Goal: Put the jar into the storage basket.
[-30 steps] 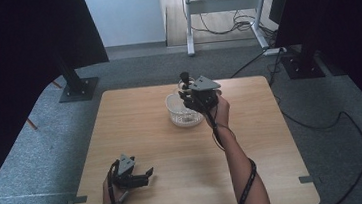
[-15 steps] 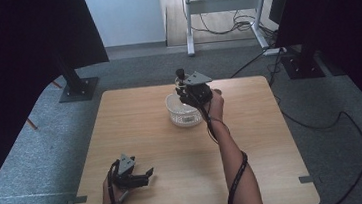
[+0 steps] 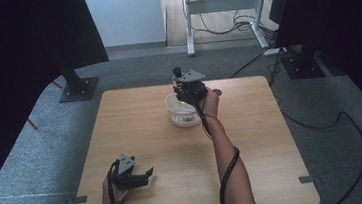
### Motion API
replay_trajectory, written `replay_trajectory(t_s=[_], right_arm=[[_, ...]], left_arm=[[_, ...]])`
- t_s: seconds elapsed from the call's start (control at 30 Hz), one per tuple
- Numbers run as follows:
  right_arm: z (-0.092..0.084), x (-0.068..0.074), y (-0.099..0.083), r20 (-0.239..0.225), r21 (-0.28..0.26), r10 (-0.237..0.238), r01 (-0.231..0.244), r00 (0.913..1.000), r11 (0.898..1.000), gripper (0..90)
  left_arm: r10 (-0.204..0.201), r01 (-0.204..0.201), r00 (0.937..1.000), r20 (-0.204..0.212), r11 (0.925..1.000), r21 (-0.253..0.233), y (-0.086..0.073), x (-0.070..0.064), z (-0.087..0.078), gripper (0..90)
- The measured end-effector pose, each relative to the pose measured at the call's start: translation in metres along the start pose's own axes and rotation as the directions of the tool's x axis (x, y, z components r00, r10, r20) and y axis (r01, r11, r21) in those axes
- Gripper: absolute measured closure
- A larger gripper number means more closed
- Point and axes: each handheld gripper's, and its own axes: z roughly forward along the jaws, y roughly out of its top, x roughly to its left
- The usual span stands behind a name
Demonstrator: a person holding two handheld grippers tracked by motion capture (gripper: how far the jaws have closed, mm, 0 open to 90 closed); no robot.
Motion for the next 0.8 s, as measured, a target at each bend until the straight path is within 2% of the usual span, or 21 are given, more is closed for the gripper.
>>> replay_trajectory(t_s=[0.17,0.37,0.5,0.8], right_arm=[[0.008,-0.001,-0.001,0.019,0.006,-0.008,0.008,0.9998,1.0,51.7],[0.017,-0.003,-0.006,0.041,0.008,0.011,-0.011,0.9991,1.0,51.7],[0.024,-0.002,-0.011,0.051,0.031,0.008,-0.009,0.9987,0.999,51.7],[0.036,0.003,-0.022,0.05,0.061,0.007,-0.01,0.9987,0.998,51.7]], left_arm=[[0.0,0.0,1.0,0.004,1.0,0.0,0.0,0.0,0.0,10.1],[0.001,-0.001,1.0,0.004,1.0,0.002,0.0,0.0,0.0,10.1],[0.008,-0.008,1.0,0.002,1.0,0.003,0.0,-0.001,0.0,10.1],[0.009,-0.009,1.0,0.002,1.0,0.004,0.0,-0.001,0.0,10.1]])
